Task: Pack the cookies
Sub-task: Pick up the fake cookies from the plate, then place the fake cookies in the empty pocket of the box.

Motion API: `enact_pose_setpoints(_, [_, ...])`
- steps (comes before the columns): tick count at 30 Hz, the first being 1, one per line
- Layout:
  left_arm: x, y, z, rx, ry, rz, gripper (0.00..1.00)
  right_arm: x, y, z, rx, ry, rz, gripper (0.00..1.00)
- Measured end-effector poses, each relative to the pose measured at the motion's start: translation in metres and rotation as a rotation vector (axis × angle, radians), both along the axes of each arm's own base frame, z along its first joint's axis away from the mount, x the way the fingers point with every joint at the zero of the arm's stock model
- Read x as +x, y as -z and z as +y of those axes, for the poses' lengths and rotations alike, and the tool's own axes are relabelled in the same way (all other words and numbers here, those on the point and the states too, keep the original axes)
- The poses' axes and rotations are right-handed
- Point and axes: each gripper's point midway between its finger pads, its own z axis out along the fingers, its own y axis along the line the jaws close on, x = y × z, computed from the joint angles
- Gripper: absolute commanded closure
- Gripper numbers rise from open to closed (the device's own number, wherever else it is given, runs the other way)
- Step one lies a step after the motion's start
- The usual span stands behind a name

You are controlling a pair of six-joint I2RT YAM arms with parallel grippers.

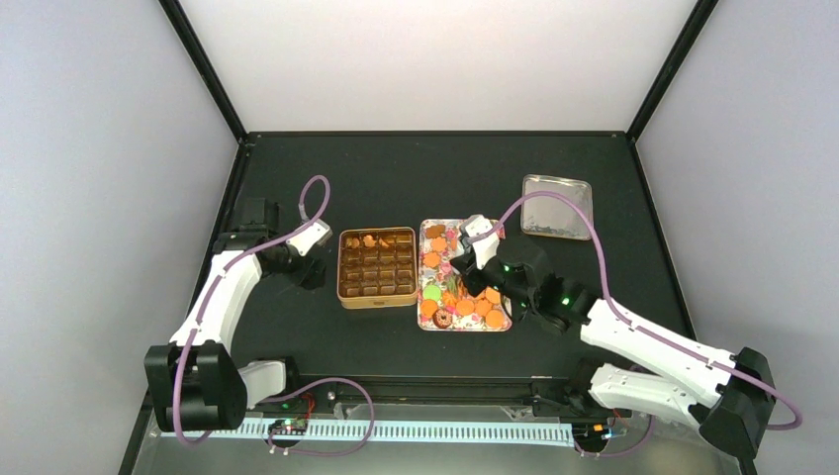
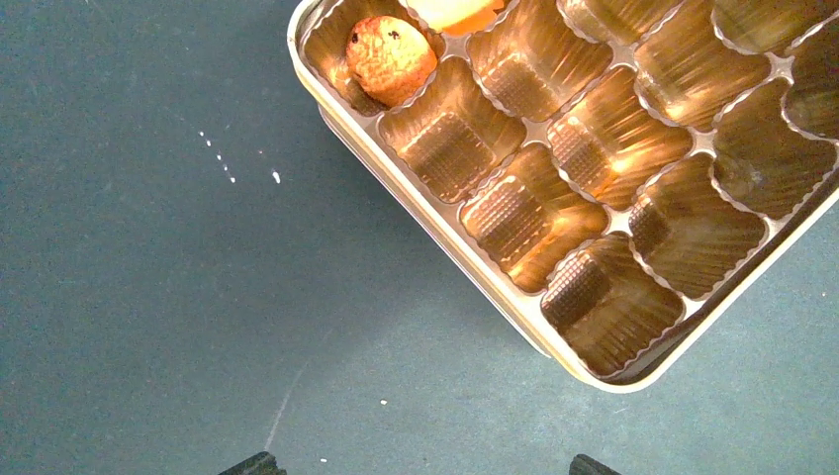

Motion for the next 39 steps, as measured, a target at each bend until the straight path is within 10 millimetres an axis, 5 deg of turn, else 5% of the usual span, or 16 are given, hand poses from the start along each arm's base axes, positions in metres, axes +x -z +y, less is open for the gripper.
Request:
enact_pose_setpoints(8, [-0.004,0.006,0.0,-0.01,-0.019,0.009,0.23,0.023,-0.056,0.024,0.015,-0.022,-0.102,0.89])
enact_pose_setpoints(17, [-0.009,0.013,0.0,-0.015,-0.028,0.025,0.23,0.096,-0.1,0.102,0.017,-0.088,-0.18,0.89])
enact_pose_setpoints(25, [-0.016,0.022,0.007,-0.012,-0.047,0.042,0.23,0.142,-0.055,0.151,-0.058,-0.137,-0.134,0.89])
enact_pose_setpoints(30, [-0.014,0.021,0.009,-0.009,-0.05,0.026,0.23,0.154,-0.024,0.147,-0.106,-0.131,-0.081,0.84])
enact_pose_setpoints(39, [-0.013,0.02,0.011,-0.007,-0.054,0.021,0.23,0.159,-0.017,0.141,-0.098,-0.123,-0.057,0.77])
